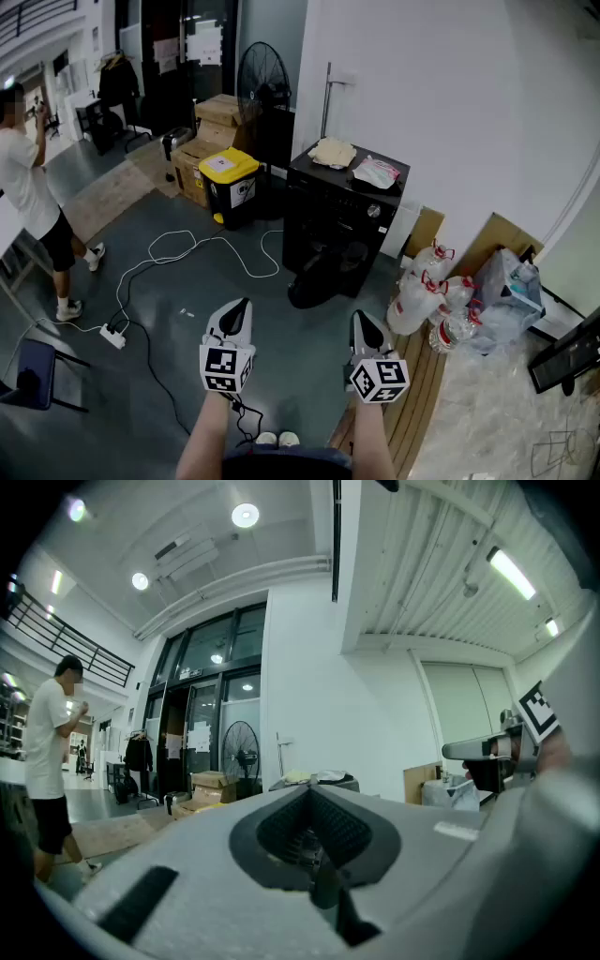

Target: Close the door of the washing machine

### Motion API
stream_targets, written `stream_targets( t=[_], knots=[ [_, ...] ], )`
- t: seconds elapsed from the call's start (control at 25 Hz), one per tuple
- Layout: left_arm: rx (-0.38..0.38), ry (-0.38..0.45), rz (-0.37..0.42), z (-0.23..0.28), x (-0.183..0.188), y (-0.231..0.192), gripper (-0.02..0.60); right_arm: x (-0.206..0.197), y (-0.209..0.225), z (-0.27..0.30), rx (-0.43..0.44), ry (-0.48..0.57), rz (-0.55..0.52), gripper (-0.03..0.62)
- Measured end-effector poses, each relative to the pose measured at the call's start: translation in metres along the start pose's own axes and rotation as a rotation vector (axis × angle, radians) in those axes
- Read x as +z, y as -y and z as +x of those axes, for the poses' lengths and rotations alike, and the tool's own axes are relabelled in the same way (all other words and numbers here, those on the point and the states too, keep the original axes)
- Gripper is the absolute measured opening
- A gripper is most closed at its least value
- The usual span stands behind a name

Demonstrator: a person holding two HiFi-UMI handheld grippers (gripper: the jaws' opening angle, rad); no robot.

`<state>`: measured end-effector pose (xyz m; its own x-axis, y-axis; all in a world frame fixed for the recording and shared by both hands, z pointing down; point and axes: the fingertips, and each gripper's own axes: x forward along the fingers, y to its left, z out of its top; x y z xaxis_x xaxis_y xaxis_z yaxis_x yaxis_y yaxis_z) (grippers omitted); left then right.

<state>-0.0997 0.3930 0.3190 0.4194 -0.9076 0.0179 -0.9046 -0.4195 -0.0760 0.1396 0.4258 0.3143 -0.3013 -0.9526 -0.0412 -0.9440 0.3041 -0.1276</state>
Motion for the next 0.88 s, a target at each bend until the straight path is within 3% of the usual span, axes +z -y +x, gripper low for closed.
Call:
stream_targets(
  t=[0.88],
  knots=[
    [-0.003,-0.016,0.004,0.001,-0.004,0.004,0.008,-0.011,-0.010,0.004,0.035,-0.016,0.013,0.014]
  ],
)
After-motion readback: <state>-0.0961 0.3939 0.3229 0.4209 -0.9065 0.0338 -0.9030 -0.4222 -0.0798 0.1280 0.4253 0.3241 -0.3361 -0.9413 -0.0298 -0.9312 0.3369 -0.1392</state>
